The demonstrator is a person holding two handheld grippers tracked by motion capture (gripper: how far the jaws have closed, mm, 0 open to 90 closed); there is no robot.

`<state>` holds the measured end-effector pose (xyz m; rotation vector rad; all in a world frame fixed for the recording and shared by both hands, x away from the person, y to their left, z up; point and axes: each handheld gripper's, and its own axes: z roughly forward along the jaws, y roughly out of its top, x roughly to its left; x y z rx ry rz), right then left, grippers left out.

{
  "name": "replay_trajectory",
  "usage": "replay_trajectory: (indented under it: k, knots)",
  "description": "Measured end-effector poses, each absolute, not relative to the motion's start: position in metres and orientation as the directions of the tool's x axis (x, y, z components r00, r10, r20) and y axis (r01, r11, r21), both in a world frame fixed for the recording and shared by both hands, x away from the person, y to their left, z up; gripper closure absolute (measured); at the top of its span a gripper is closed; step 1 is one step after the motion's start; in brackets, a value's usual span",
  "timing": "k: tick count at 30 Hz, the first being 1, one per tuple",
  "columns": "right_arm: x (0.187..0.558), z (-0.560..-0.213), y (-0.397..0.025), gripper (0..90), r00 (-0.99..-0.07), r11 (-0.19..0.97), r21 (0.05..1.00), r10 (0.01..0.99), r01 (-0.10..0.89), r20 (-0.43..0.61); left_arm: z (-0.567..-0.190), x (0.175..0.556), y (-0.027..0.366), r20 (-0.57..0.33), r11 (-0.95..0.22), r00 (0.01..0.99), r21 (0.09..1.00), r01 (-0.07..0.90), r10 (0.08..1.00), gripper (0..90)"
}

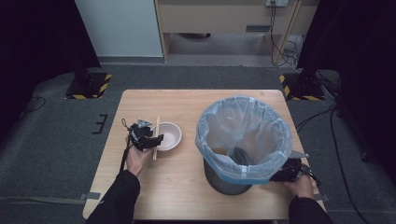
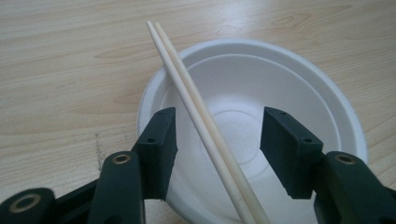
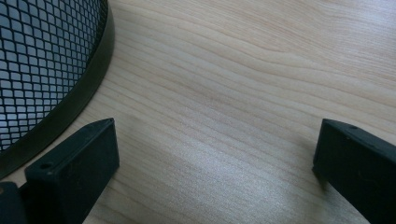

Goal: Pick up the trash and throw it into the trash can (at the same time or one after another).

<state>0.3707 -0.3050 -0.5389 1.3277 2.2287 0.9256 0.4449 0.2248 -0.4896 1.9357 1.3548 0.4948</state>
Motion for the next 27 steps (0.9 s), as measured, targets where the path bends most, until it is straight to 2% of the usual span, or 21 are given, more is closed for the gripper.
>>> replay_trajectory:
  k: [13,27]
  knots:
    - [0.3707,-0.5389,-0.305,0.4,-0.478,0.335,0.706,0.878,0.624,0.006,-0.4927,0.4464,0.225,-0.12,-0.193,0.383,0.705,0.682,0.916,63.9]
    - [0.3707,-0.5389,-0.305,0.3,-0.479,0.335,0.706,0.878,0.624,0.006,-0.4929,0.4465,0.223,-0.13,-0.199,0.392,0.695,0.691,0.911,76.5]
